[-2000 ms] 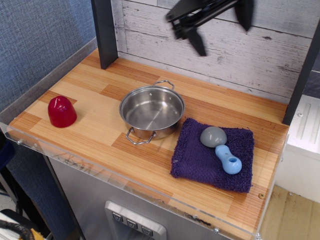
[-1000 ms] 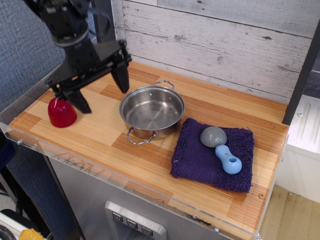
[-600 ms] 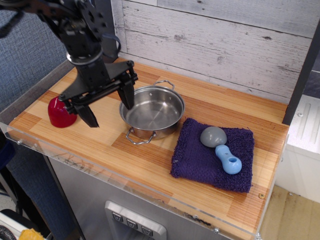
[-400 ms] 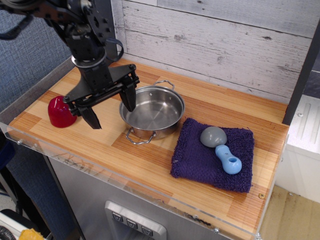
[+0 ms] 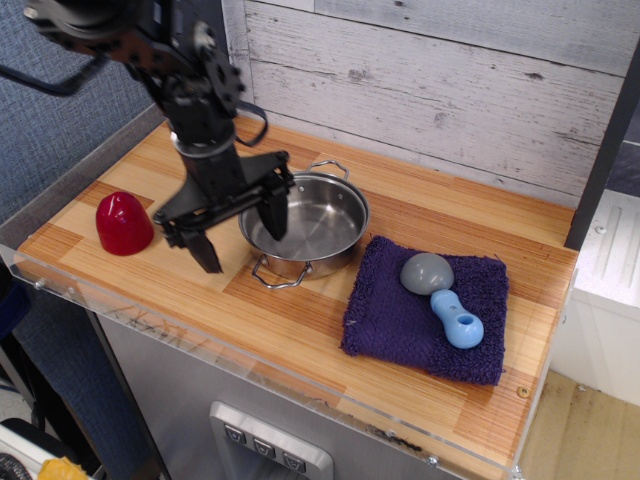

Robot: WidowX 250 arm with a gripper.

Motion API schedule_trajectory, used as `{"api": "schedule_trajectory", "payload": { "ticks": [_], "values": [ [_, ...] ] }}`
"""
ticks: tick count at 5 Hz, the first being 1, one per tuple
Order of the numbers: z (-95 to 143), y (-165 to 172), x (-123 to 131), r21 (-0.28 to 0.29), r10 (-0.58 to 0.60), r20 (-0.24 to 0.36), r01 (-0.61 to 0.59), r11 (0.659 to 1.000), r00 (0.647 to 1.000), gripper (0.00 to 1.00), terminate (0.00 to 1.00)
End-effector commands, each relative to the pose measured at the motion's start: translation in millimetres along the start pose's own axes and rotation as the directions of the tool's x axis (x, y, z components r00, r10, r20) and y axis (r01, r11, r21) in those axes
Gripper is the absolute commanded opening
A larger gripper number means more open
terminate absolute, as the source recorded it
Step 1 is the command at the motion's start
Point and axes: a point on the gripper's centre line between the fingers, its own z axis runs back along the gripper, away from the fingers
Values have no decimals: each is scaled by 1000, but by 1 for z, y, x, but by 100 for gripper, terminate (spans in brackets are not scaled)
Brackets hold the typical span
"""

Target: Slide the silver pot away from the blue spoon.

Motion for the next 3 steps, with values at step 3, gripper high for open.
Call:
{"api": "schedule_trajectory", "payload": {
  "ticks": [3],
  "values": [
    [1,-13,1,-20,-28,92,30,999,995,0,0]
  ]
}}
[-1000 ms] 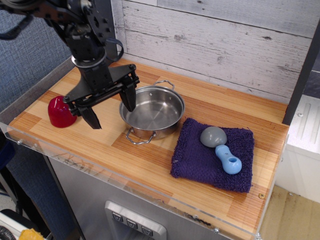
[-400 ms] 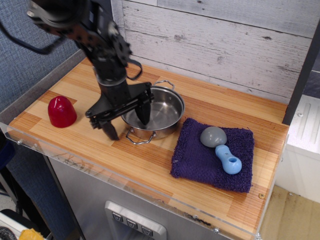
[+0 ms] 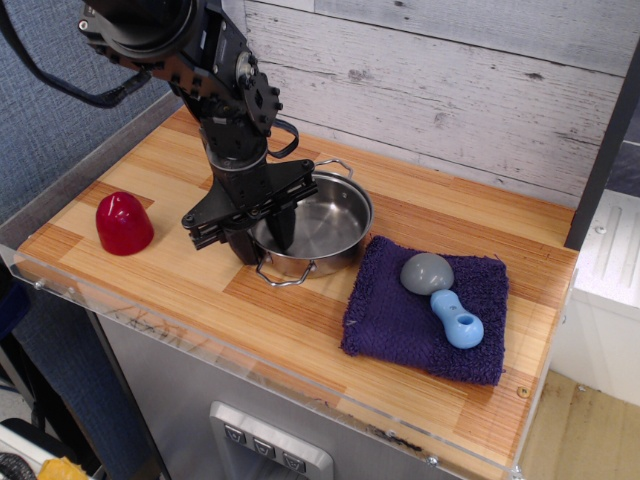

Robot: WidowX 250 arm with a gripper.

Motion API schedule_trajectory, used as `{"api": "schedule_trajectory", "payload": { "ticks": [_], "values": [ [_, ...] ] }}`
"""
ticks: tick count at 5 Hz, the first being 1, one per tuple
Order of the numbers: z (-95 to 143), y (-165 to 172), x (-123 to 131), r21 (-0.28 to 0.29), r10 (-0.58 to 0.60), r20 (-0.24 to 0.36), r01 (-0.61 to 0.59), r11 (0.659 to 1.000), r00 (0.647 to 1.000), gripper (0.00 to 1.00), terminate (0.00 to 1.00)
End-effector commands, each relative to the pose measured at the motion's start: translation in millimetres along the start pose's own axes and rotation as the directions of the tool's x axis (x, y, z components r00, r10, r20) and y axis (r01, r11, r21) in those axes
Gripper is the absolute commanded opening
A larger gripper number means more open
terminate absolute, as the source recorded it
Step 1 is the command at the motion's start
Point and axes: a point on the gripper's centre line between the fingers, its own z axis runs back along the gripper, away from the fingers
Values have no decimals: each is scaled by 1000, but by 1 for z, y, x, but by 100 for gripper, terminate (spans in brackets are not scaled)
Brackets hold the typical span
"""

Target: Slide the silver pot away from the blue spoon.

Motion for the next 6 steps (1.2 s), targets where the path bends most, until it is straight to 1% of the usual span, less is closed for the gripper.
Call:
{"api": "schedule_trajectory", "payload": {
  "ticks": [1,2,3,4,5,6],
  "values": [
    [22,2,4,-8,5,32,-5,1000,999,0,0],
    [33,-5,2,-42,-10,14,10,999,1000,0,0],
    [48,-18,2,-83,-49,4,49,995,999,0,0],
    [70,-29,6,-126,-68,29,71,990,997,0,0],
    [92,-33,23,-161,-36,51,43,986,998,0,0],
    [105,-32,50,-172,1,97,16,985,995,0,0]
  ]
}}
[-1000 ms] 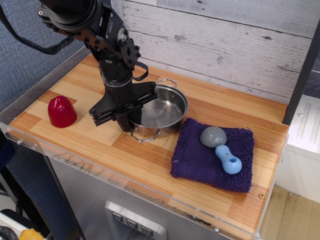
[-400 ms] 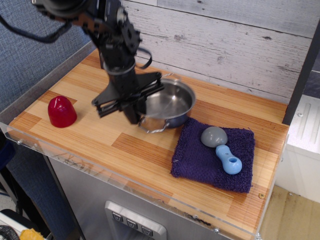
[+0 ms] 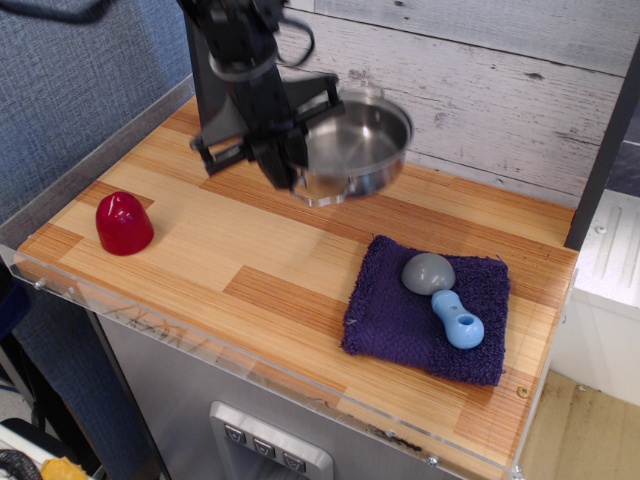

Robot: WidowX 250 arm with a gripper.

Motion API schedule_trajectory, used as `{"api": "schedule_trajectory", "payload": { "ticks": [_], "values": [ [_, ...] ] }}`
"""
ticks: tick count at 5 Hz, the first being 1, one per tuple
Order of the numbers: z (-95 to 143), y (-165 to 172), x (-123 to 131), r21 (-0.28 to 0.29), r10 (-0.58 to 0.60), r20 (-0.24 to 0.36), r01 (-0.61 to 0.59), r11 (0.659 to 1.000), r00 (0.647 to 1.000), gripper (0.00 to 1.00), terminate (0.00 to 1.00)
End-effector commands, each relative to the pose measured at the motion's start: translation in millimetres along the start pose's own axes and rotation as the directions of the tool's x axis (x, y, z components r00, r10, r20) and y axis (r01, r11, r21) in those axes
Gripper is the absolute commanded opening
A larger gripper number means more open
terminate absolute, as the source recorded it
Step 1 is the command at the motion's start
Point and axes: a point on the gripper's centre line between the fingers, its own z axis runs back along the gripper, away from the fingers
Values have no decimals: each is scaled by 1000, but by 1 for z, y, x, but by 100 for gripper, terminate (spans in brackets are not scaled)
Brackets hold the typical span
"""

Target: Slide the silver pot away from the blue spoon.

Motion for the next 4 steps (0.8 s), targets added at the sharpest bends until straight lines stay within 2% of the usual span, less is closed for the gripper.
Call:
{"api": "schedule_trajectory", "payload": {
  "ticks": [1,3,4],
  "values": [
    [36,6,55,-41,73,121,-69,997,990,0,0],
    [21,31,77,14,137,114,-139,990,984,0,0],
    [4,50,85,49,179,98,-185,982,979,0,0]
  ]
}}
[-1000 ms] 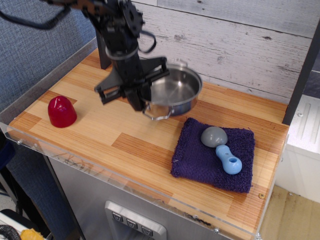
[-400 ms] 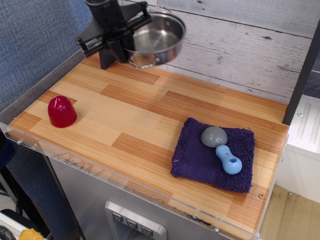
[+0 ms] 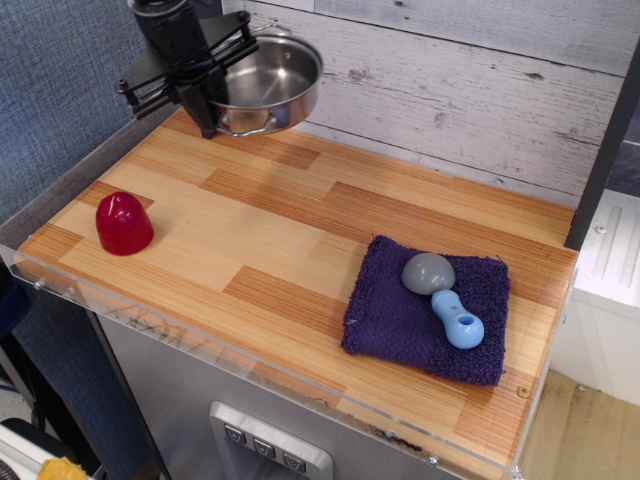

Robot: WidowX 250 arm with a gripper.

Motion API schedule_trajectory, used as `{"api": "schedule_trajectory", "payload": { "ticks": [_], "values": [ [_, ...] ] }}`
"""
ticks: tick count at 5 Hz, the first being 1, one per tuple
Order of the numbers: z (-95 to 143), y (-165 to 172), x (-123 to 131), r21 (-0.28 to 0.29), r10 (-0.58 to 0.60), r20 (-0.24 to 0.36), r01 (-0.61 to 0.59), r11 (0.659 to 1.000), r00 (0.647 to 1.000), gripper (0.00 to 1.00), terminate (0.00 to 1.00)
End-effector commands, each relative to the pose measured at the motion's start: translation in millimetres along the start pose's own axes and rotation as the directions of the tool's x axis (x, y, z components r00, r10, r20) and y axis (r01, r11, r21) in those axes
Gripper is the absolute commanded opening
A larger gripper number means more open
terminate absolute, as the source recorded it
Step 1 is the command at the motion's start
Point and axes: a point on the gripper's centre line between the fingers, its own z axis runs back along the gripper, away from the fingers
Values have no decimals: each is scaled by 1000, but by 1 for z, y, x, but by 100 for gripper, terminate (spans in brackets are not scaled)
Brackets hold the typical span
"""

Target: Slide the silver pot away from the blue spoon.

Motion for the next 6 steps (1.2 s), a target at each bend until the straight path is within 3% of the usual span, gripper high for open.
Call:
{"api": "schedule_trajectory", "payload": {
  "ticks": [1,3,6],
  "values": [
    [-16,29,25,48,64,1,-64,997,998,0,0],
    [-44,48,22,86,81,-17,-79,993,997,0,0],
    [-64,54,14,97,96,-3,-95,991,995,0,0]
  ]
}}
